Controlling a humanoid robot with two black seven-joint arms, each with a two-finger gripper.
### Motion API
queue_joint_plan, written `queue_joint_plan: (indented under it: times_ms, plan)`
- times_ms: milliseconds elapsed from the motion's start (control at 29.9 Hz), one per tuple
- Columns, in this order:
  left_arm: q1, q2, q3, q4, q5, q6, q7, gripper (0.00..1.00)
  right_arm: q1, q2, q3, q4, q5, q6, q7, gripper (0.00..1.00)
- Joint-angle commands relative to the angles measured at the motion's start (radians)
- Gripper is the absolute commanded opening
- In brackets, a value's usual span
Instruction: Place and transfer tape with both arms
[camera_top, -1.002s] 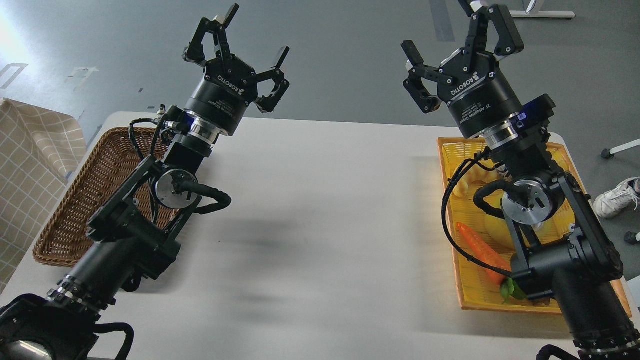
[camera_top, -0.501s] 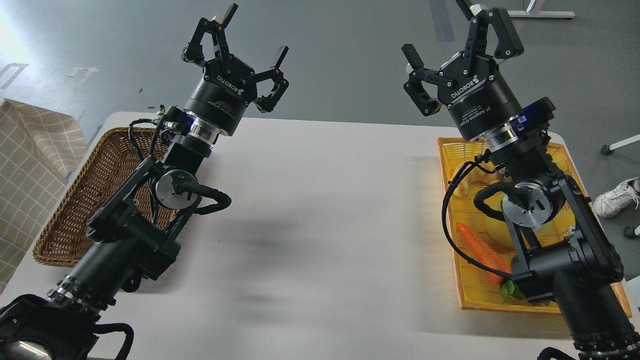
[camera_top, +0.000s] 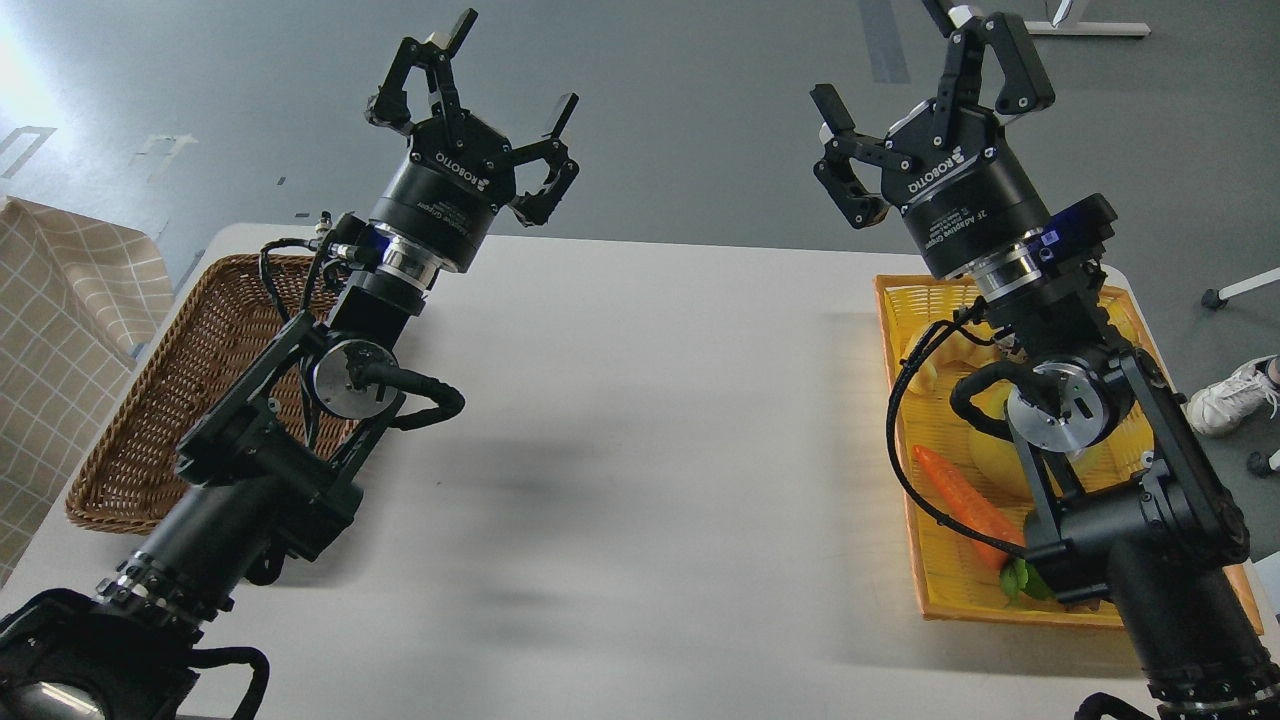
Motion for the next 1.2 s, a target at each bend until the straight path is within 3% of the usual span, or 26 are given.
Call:
queue_joint_plan:
  times_ms: [0, 1169]
  plan:
    - [0.0, -0.001, 0.001, 0.0, 0.0, 0.004, 0.0, 0.98, 0.0, 0.0, 0.001, 0.0, 0.001, -0.001, 0.0, 1.0]
    - [0.006, 0.003, -0.026, -0.002, -0.005, -0.004, -0.002, 0.98, -0.001, 0.0, 0.001, 0.01, 0.003, -0.041, 0.0, 1.0]
